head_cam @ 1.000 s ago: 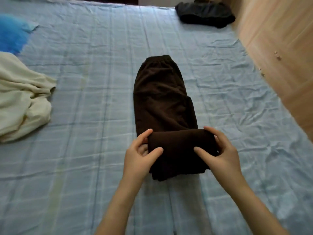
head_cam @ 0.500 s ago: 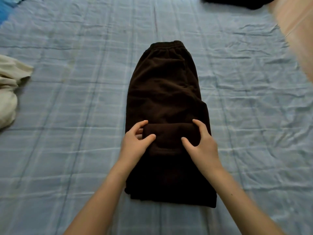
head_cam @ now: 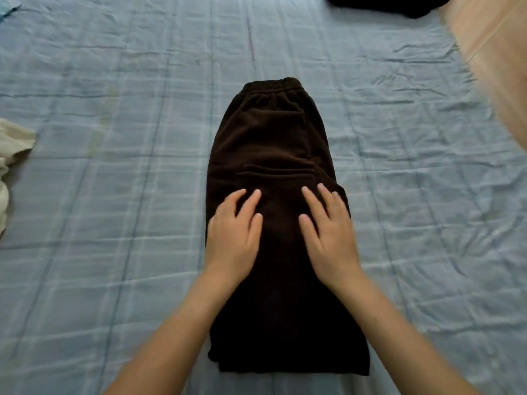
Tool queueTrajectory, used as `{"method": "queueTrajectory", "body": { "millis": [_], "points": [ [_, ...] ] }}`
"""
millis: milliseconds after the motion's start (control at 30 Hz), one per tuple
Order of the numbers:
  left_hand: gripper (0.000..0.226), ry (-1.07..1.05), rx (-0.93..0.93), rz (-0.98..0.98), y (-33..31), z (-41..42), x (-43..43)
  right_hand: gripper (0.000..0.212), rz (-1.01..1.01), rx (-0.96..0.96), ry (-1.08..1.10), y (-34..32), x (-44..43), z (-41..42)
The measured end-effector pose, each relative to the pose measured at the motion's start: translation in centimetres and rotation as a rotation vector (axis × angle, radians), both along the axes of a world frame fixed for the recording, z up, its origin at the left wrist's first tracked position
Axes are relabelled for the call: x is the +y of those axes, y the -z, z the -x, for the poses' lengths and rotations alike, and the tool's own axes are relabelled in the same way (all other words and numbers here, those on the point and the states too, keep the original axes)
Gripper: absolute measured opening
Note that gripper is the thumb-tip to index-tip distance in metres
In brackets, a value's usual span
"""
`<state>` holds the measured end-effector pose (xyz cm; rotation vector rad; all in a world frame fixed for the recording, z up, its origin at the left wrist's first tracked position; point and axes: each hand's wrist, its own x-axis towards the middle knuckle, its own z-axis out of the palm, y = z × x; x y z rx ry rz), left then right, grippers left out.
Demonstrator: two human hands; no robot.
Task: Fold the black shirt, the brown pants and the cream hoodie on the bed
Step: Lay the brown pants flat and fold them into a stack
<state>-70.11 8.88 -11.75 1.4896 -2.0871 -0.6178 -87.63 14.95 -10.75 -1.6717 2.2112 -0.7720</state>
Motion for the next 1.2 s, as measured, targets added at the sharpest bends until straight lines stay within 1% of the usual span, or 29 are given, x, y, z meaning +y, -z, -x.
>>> {"method": "queueTrajectory", "body": {
  "millis": [33,67,100,133,200,233,300,367,433,467,533,600,733,900,1000,1033,1067,1100,1167,1200],
  "points": [
    [0.051,0.114,-0.179,0.024,1.4,0.3,0.4,0.058,-0.114,0.152,-0.065,1.7,0.2,-0.3],
    [0.056,0.185,-0.31,0.011,2.8,0.4,0.6,0.061,-0.209,0.245,-0.098,3.3,0.3,-0.5],
    [0.059,0.217,-0.388,-0.026,4.1,0.5,0.7,0.062,-0.278,0.284,-0.11,4.5,0.4,-0.7],
    [0.061,0.228,-0.405,-0.06,5.1,0.4,0.7,0.062,-0.31,0.297,-0.115,5.4,0.5,-0.7],
    [0.062,0.231,-0.364,-0.077,6.0,0.3,0.5,0.061,-0.304,0.302,-0.119,6.1,0.2,-0.6],
    [0.061,0.237,-0.305,-0.088,5.8,0.3,0.4,0.06,-0.289,0.263,-0.131,5.9,0.1,-0.4],
    [0.059,0.218,-0.104,-0.151,5.0,-0.1,0.7,0.057,-0.21,0.104,-0.107,4.7,0.7,-0.2],
    [0.059,0.137,0.112,-0.234,4.1,-0.9,2.0,0.055,-0.125,-0.047,0.002,3.5,2.5,-0.1],
    [0.058,0.061,0.257,-0.288,3.4,-2.1,3.8,0.055,-0.134,-0.152,0.112,2.5,4.9,0.0],
    [0.057,0.027,0.29,-0.305,3.2,-2.7,4.6,0.055,-0.172,-0.189,0.148,2.1,6.2,0.0],
    [0.053,-0.057,0.323,-0.352,3.0,-3.7,6.2,0.056,-0.253,-0.177,0.157,1.8,8.1,0.0],
    [0.054,-0.134,0.314,-0.426,2.9,-4.2,7.2,0.057,-0.309,-0.14,0.129,1.7,9.1,0.1],
    [0.061,-0.154,0.274,-0.474,3.3,-4.6,8.4,0.061,-0.345,-0.155,0.151,2.3,9.2,-0.4],
    [0.055,-0.09,0.315,-0.43,2.9,-4.9,9.3,0.059,-0.22,-0.339,0.102,2.3,9.7,0.1],
    [0.052,-0.083,0.358,-0.457,2.0,-5.4,10.2,0.064,-0.221,-0.499,0.086,1.3,10.7,0.7],
    [0.052,-0.086,0.375,-0.465,1.7,-5.8,10.7,0.067,-0.226,-0.499,0.081,0.8,11.1,0.8],
    [0.052,-0.086,0.39,-0.469,1.5,-6.2,11.4,0.069,-0.233,-0.447,0.073,0.4,11.7,0.9],
    [0.053,-0.076,0.397,-0.471,1.3,-6.6,12.2,0.071,-0.25,-0.356,0.061,0.1,12.3,0.9],
    [0.054,-0.036,0.369,-0.482,1.2,-7.1,13.6,0.068,-0.291,-0.162,0.033,0.1,13.6,0.4],
    [0.054,-0.021,0.346,-0.495,1.3,-7.2,14.1,0.065,-0.298,-0.113,0.026,0.4,14.4,0.0]
  ]
}}
